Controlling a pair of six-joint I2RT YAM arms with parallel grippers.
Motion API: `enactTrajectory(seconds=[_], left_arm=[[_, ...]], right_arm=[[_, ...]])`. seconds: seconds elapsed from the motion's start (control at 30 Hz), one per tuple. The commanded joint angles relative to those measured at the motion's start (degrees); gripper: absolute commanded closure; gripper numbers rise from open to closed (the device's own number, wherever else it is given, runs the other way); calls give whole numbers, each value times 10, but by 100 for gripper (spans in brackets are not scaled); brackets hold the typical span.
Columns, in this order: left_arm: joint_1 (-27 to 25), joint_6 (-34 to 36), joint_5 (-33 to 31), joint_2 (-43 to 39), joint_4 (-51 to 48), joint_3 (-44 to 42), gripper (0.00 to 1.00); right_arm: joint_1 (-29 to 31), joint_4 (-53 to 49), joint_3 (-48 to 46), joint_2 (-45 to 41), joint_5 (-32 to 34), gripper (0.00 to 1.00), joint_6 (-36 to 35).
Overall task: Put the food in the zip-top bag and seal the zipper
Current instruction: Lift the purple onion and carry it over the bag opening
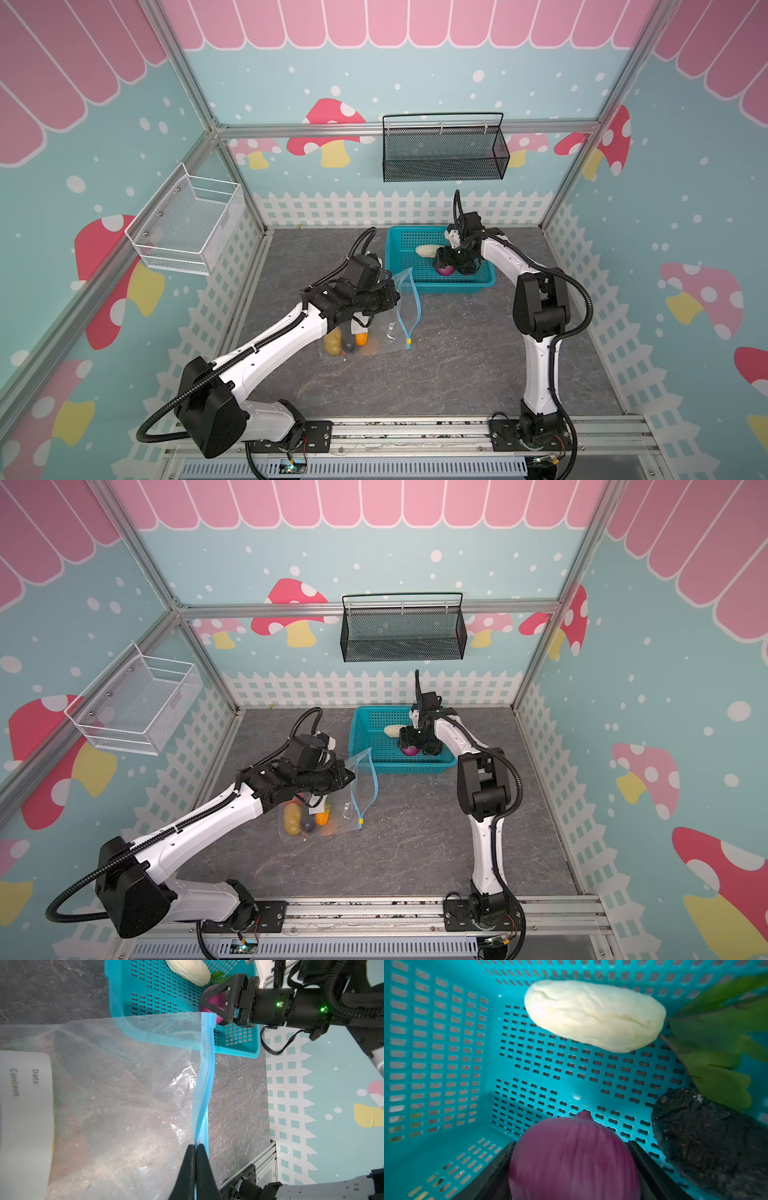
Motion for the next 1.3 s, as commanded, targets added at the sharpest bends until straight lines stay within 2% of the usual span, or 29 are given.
enactTrajectory(seconds=[0.0,0.23,0.53,0.83,1.03,1.27], left_arm=[[3,5,-13,-10,-9,4,100],[7,8,-16,-7,-11,15,100],[7,4,-18,-3,-14,23,100],[7,4,-9,18,-25,48,100],[7,3,-2,26,-35,72,100],[5,-1,-3,21,-46,82,100]], right_arm=[[-4,28,-12,-55,-12,33,15],[-4,65,-93,-144,-34,34,27],[4,158,-286,-315,-101,40,59],[71,201,-419,-475,-136,46,95],[141,250,-449,-503,-146,49,137],[176,283,-448,-476,-149,52,146]])
